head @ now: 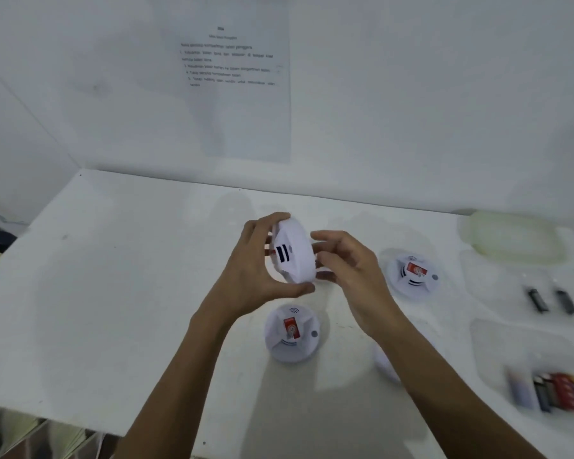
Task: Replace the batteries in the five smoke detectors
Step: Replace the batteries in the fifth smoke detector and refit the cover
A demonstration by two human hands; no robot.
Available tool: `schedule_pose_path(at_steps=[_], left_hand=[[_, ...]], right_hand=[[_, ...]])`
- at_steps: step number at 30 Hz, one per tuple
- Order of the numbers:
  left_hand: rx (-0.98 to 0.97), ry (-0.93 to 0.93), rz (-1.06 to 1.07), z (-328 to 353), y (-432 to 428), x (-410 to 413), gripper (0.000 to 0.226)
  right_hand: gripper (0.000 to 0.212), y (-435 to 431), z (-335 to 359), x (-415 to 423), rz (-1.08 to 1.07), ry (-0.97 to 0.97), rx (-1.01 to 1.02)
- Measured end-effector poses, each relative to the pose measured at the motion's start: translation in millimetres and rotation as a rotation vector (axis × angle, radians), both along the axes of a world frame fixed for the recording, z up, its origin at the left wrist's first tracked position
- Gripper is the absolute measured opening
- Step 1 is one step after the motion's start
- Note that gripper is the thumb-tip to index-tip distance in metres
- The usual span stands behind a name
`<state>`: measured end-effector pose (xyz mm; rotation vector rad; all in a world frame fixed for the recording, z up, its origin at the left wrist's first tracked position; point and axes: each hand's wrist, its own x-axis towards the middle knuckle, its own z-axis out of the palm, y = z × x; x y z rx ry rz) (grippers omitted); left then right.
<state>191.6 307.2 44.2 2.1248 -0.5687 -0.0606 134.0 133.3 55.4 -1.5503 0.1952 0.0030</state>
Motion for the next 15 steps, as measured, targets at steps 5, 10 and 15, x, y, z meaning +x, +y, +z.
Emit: schedule_pose_path(at_steps=[5, 10, 15], left_hand=[[-0.212, -0.031, -0.157, 17, -42, -39, 0.1], [-0.145, -0.019, -0.236, 28, -79, -68, 0.099], [-0.074, 0.012, -0.23, 27, -126, -97, 0.104]], right_hand=[[0.022, -32, 15, -46, -0.069, -0.011, 0.037], [0.024, -75, 28, -91, -0.186, -0.088, -0.169], [0.03, -119, 34, -130, -0.28, -0.131, -0.285]])
